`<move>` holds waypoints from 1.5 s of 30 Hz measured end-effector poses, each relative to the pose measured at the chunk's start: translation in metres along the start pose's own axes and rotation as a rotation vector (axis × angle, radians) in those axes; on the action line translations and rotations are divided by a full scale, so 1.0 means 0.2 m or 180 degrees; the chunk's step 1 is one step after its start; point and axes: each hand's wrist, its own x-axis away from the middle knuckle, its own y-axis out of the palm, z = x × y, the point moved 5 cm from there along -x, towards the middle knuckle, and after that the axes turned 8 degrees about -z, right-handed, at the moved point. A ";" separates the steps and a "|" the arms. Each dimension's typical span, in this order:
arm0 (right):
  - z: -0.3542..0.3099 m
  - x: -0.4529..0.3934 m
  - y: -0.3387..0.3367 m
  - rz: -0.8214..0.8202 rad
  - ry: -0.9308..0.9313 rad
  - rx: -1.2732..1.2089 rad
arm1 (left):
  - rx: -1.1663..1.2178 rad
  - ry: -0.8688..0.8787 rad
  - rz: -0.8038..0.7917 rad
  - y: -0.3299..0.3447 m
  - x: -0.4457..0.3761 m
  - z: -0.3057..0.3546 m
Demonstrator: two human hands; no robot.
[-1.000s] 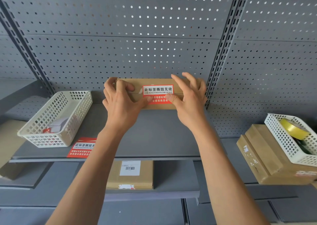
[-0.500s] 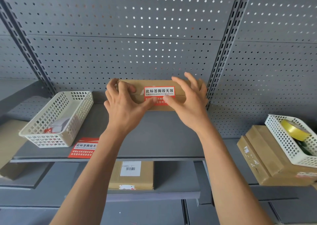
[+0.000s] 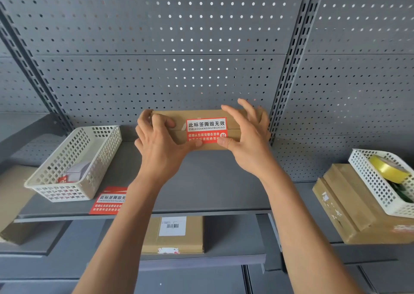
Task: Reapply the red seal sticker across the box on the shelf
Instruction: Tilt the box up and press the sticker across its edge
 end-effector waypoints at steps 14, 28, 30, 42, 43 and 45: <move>0.04 0.00 -0.03 -0.0263 -0.0108 -0.0372 | 0.0439 0.0163 -0.0270 -0.05 -0.03 -0.08; 0.01 -0.01 -0.03 -0.0113 -0.0153 -0.0110 | 0.0255 0.0062 -0.0090 -0.04 -0.04 -0.03; 0.01 -0.01 -0.03 -0.0182 -0.0141 -0.0117 | 0.0276 0.0072 -0.0152 -0.04 -0.04 -0.03; 0.02 -0.01 -0.04 -0.0381 -0.0097 -0.0368 | 0.0443 -0.0070 -0.0374 -0.06 -0.04 -0.03; 0.00 -0.01 -0.03 -0.0174 -0.0045 -0.0404 | 0.0400 -0.0194 -0.0228 -0.05 -0.03 -0.01; -0.03 -0.01 -0.02 0.0300 0.0125 -0.0362 | 0.0220 -0.0396 0.0131 -0.01 -0.02 0.05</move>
